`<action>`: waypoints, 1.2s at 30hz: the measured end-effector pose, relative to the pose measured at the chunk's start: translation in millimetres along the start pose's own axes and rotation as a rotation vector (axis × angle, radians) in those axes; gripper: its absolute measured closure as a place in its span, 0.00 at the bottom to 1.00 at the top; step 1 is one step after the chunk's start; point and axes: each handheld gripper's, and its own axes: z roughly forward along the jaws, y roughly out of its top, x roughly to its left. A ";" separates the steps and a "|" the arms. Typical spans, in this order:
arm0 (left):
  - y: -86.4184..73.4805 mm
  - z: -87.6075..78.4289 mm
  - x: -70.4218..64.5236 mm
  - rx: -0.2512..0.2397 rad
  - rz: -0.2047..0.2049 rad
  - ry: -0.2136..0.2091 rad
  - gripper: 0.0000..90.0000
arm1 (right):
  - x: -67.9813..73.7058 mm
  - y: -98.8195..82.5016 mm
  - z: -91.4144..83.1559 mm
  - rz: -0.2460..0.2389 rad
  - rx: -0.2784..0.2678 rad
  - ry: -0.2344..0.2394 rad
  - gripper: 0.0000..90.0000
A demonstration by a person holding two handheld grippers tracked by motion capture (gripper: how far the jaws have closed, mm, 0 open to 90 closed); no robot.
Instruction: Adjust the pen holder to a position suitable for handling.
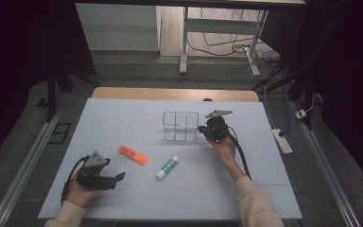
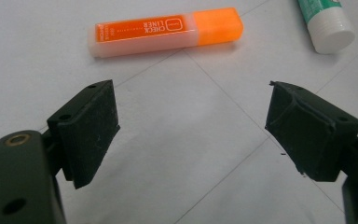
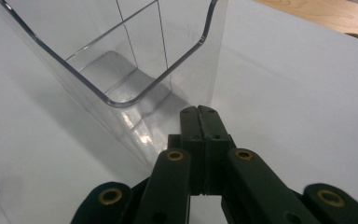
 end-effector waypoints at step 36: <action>0.1 1.6 0.5 -0.004 0.003 -0.004 0.19 | -4.1 -17.1 -86.6 -0.021 -0.066 0.114 0.60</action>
